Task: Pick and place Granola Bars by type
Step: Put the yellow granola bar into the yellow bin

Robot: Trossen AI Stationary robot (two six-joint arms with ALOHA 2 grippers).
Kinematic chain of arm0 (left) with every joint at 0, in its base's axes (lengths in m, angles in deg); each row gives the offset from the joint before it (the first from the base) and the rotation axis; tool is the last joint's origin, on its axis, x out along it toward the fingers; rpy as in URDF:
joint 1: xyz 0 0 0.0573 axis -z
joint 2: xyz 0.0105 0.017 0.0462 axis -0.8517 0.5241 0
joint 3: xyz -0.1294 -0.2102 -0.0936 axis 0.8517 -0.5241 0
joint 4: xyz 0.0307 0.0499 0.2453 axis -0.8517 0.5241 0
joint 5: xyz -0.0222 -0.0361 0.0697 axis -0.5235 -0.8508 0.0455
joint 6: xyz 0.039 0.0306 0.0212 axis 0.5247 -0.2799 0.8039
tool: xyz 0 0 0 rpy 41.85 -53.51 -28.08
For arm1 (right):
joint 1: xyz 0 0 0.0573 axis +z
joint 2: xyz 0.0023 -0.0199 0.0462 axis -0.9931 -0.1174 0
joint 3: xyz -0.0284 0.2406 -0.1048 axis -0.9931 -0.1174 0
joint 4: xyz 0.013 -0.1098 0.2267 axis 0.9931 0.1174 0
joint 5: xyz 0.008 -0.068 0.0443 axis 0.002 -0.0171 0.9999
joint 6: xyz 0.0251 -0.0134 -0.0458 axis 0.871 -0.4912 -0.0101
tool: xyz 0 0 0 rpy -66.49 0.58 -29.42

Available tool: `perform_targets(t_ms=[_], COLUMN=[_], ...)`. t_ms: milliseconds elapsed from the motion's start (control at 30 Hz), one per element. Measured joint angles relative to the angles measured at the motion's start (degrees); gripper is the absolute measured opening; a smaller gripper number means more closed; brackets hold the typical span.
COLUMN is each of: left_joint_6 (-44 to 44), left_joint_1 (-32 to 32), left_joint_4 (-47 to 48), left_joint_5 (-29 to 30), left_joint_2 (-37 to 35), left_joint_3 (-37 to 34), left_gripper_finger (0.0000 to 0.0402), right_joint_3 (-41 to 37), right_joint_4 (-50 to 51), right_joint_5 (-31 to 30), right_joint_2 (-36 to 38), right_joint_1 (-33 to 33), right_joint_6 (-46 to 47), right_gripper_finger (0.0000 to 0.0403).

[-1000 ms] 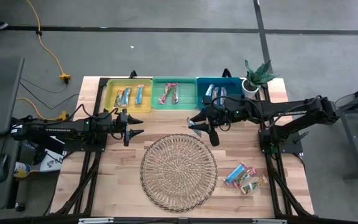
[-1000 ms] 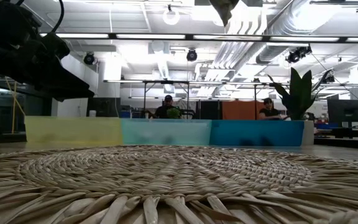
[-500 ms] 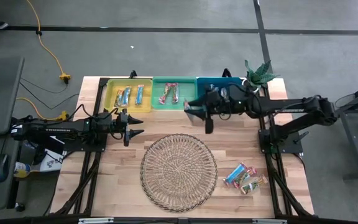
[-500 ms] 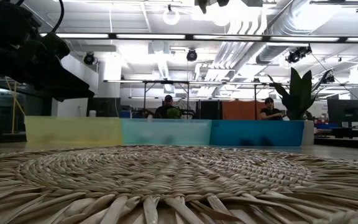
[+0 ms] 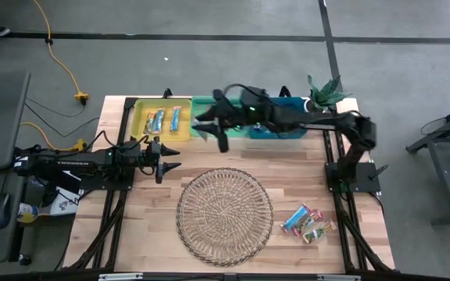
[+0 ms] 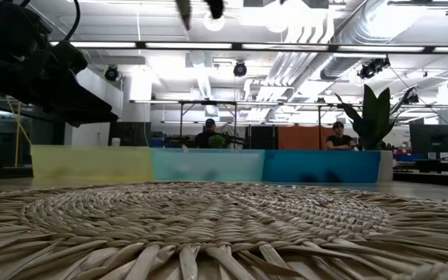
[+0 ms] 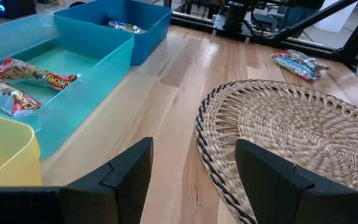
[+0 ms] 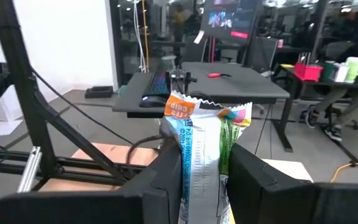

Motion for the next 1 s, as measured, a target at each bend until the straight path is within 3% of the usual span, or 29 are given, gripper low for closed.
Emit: perform_targets(t_ms=[267, 633, 1000], left_joint_6=[0.0, 0.0, 0.0], left_joint_1=[0.0, 0.0, 0.0], left_joint_4=[0.0, 0.0, 0.0], left_joint_5=[0.0, 0.0, 0.0], left_joint_2=[0.0, 0.0, 0.0], left_joint_3=[0.0, 0.0, 0.0], left_gripper_finger=[0.0224, 0.0224, 0.0224], right_joint_3=[17.7, 39.1, 42.0], right_joint_4=[5.0, 9.9, 10.4], right_joint_5=[1.6, 4.0, 3.7], right_joint_2=[-16.0, -35.8, -43.1], right_joint_1=[-4.3, -8.3, -11.3], right_joint_6=[0.1, 7.1, 19.6], right_gripper_finger=[0.0087, 0.0087, 0.0087])
